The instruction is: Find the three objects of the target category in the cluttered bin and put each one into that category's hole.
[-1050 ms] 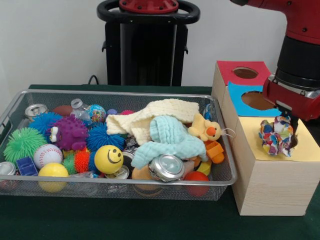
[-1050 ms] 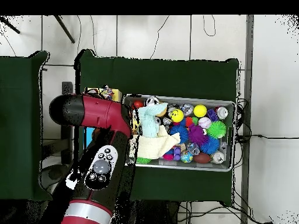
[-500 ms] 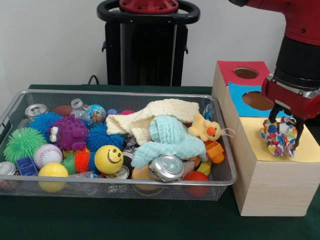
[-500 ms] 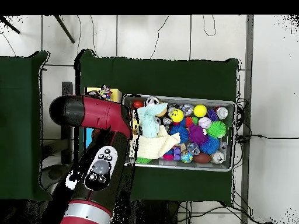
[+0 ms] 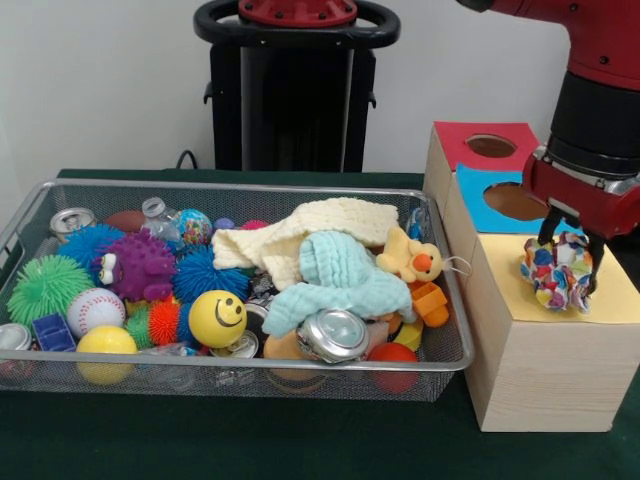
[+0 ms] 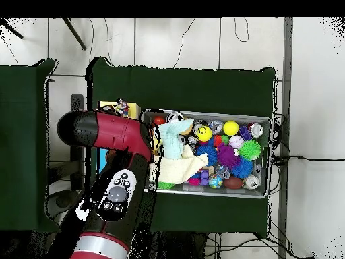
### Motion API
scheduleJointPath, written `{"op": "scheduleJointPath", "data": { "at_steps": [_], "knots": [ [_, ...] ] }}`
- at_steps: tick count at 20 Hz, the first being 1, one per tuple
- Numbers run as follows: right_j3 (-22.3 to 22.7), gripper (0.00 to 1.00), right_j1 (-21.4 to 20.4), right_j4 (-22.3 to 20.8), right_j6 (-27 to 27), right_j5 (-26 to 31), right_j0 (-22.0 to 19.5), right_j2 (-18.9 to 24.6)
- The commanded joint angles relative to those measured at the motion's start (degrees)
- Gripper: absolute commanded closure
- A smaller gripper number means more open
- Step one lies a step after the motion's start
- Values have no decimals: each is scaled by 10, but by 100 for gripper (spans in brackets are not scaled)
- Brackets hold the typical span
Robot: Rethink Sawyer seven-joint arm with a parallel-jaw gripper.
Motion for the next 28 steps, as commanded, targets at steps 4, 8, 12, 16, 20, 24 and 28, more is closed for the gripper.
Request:
{"op": "scheduleJointPath", "data": {
  "at_steps": [4,8,12,16,20,24,28],
  "knots": [
    [64,100,-4,25,84,-8,-14,81],
    [62,100,-7,25,91,-5,-13,76],
    [65,100,-16,25,92,2,-12,74],
    [71,100,-29,26,94,13,-10,72],
    [77,100,-45,27,96,29,-7,70],
    [82,100,-58,26,99,41,-4,67],
    [89,100,-74,23,101,57,-2,62]
  ]
}}
